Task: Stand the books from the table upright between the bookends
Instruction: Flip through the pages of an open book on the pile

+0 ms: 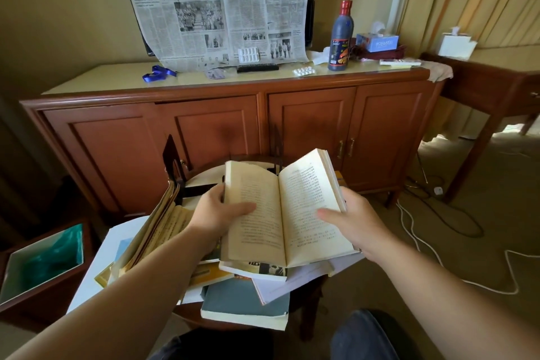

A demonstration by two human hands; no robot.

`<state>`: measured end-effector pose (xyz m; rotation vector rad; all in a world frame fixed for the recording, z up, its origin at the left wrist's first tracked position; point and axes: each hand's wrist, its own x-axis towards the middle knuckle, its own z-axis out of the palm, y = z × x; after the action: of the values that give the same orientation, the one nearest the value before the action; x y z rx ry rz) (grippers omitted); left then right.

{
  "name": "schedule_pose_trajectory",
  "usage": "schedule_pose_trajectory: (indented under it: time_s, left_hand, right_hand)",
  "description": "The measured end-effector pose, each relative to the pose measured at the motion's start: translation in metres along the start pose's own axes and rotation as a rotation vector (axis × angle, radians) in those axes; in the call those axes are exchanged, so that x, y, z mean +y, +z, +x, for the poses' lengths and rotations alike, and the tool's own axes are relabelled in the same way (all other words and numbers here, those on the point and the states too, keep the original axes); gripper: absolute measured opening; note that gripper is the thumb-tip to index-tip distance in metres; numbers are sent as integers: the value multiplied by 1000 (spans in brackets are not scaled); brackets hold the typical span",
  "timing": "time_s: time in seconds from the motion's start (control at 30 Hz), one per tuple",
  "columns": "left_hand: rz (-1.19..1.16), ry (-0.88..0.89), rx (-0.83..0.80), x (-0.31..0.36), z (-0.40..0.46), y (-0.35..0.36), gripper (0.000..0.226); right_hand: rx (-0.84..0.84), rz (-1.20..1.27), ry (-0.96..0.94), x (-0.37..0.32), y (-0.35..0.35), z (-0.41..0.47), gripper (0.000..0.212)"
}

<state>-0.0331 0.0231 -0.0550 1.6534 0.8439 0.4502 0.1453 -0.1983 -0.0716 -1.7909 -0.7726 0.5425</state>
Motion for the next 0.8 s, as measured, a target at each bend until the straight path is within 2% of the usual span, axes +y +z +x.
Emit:
schedule_pose_trajectory:
  time_s: [0.1, 0.27, 0.33, 0.47, 0.53, 0.6, 0.67, 0.73, 0.8]
  left_hand:
    - [-155, 177, -180, 18, -15, 4, 46]
    - [-271, 269, -349, 34, -31, 22, 44]
    - [-293, 231, -388, 36, -36, 26, 40]
    - [-316, 117, -438, 27, -34, 31, 38]
    - [-327, 102, -468, 23, -32, 31, 36]
    - [-215, 180, -425, 20, -30, 32, 30]
    - [-93, 278, -276, 16, -24, 33, 31]
    - [-58, 271, -148, 14, -14, 32, 45]
    - [-75, 193, -116, 13, -6, 25, 71]
  right_hand:
    - [17, -53, -114, -22, 9, -7, 33]
    - [24, -53, -260, -46, 26, -15, 23]
    - [-5, -79, -285, -47, 31, -17, 29]
    - [-79, -116, -294, -41, 34, -17, 56]
    - [-37, -106, -265, -40, 36, -14, 62]
    - [53, -153, -246, -40, 37, -10, 60]
    - [126, -173, -265, -39, 36, -5, 51]
    - [142, -139, -290, -37, 35, -3, 47]
    - [123, -77, -307, -36, 34, -2, 43]
